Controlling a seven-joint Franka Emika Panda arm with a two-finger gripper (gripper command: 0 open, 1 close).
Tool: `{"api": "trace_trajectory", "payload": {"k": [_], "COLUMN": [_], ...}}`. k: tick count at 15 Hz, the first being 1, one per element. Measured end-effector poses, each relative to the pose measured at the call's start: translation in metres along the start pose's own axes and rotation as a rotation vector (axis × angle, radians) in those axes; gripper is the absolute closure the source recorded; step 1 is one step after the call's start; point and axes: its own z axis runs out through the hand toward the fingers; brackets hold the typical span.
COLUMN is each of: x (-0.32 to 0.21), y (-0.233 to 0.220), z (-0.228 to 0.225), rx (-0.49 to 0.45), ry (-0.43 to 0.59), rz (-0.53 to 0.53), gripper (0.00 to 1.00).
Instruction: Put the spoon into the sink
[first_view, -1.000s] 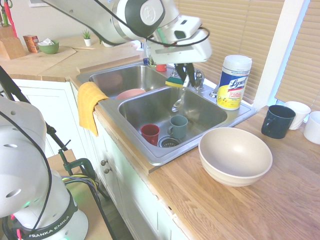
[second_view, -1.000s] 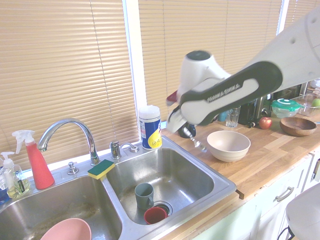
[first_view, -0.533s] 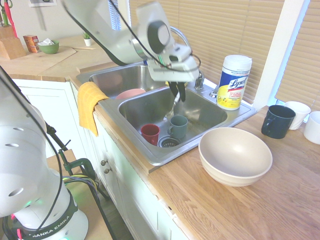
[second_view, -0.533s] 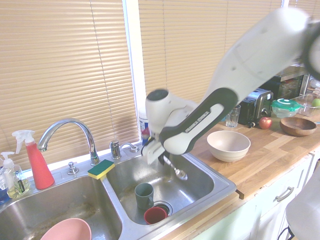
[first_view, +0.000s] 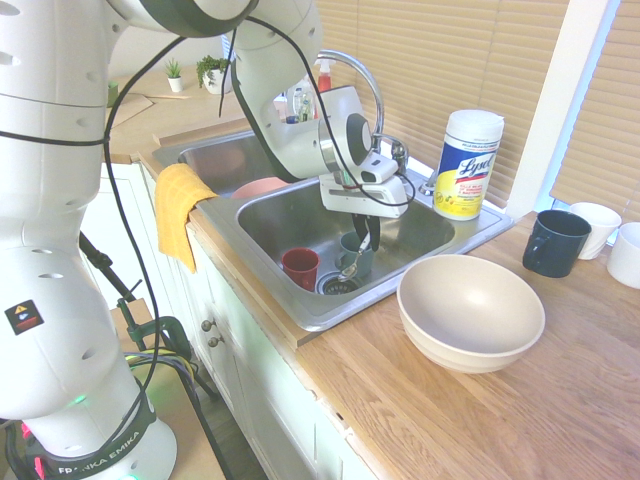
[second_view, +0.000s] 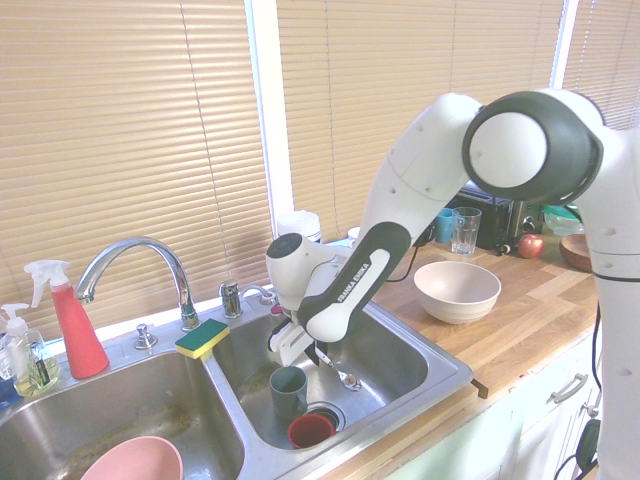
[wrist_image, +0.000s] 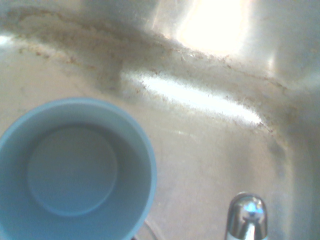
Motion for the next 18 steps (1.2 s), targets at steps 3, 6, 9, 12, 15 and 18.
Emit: {"api": "trace_trajectory", "payload": {"k": [3,6,9,12,15,18], "x": [0.002,0.002,0.006,0.007,0.008,0.006], "y": [-0.003,-0.004,-0.007,-0.012,-0.016,-0.021], "z": [0.023,0.05,0.071,0.084,0.093,0.102], "rx": [-0.025,-0.051,-0.065,-0.076,-0.108,-0.142], "ry": [-0.028,-0.061,-0.089,-0.109,-0.144,-0.165], "rz": [0.014,0.013,0.016,0.02,0.027,0.033], "gripper": [1.0,1.0,1.0,1.0,1.0,1.0]}}
